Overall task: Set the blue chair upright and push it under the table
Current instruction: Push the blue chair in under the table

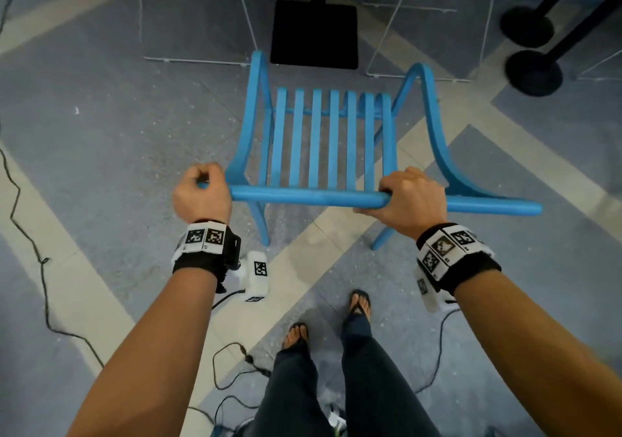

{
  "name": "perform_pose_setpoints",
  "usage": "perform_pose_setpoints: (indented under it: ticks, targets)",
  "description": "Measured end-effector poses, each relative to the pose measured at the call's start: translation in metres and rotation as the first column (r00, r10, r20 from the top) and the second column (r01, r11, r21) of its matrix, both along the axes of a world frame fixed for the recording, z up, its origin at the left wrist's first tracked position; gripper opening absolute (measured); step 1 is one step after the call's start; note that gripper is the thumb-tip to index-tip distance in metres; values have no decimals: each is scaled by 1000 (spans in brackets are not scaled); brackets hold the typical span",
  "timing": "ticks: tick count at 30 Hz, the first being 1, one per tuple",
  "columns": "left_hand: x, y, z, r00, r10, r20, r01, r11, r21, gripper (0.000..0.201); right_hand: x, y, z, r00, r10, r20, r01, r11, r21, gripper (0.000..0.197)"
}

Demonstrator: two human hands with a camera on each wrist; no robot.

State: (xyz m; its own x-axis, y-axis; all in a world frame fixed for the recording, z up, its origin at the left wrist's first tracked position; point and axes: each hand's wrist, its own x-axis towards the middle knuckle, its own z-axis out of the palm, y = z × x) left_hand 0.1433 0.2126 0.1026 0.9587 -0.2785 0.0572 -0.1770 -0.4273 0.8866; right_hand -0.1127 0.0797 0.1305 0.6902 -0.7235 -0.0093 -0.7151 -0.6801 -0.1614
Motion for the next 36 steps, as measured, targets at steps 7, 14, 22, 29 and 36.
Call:
perform_pose_setpoints:
  ticks: [7,14,22,29,36]
  targets:
    - [-30,-13,0,707,-528,471,189,782,593,33,-18,-21,2,963,-266,51,268,963,-35,64]
    - [-3,-54,7,720,-529,449,194,775,601,30,11,-55,-2,945,-309,108,319,942,-103,42]
    - [44,-140,9,739,-547,394,234,756,611,31,58,-141,-7,941,-312,131,327,938,-115,33]
    - [93,-219,12,753,-528,393,219,763,608,33,111,-223,-5,944,-309,112,318,945,-71,31]
    - [147,-287,15,765,-517,383,193,753,630,36,169,-298,-3,950,-289,118,295,955,-39,31]
